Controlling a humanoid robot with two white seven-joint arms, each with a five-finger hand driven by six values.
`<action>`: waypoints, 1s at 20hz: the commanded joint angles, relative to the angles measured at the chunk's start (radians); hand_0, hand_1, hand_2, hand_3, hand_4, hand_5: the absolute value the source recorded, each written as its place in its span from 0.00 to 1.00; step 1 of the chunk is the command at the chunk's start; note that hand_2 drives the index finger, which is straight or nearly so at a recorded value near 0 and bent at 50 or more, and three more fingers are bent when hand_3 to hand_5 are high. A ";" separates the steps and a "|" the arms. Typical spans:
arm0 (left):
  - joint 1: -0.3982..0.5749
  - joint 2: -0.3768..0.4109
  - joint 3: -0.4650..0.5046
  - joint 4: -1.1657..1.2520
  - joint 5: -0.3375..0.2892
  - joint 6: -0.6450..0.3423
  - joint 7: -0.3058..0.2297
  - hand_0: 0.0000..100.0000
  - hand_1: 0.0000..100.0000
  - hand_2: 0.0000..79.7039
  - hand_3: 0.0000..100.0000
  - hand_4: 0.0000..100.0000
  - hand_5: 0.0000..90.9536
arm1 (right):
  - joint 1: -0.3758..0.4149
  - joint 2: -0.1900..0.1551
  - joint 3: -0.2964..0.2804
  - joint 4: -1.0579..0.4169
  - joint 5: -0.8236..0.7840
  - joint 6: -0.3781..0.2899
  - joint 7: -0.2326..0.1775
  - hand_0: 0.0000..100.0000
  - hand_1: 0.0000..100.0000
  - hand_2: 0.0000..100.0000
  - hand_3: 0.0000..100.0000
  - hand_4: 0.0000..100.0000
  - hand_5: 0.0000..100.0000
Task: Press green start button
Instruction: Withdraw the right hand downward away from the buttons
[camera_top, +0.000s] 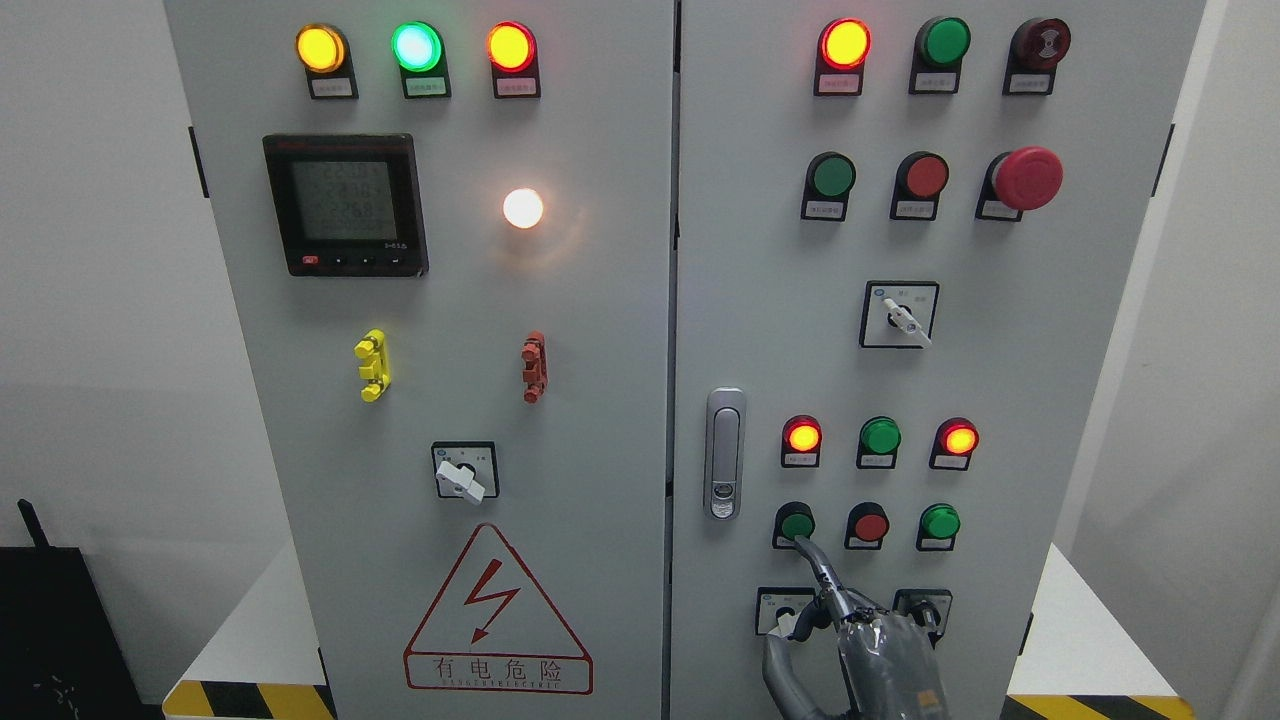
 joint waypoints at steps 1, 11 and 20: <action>0.000 0.000 0.000 0.000 0.000 -0.001 0.000 0.12 0.56 0.00 0.00 0.00 0.00 | 0.040 -0.001 -0.001 -0.077 -0.077 -0.003 0.002 0.69 0.35 0.00 0.69 0.67 0.68; 0.000 0.000 0.000 0.001 0.000 -0.001 0.000 0.12 0.56 0.00 0.00 0.00 0.00 | 0.119 -0.001 0.042 -0.123 -0.310 0.008 0.028 0.69 0.29 0.00 0.63 0.60 0.56; 0.000 0.000 0.000 0.000 0.000 -0.001 0.000 0.12 0.56 0.00 0.00 0.00 0.00 | 0.189 -0.001 0.092 -0.184 -0.487 0.045 0.031 0.44 0.24 0.00 0.50 0.48 0.37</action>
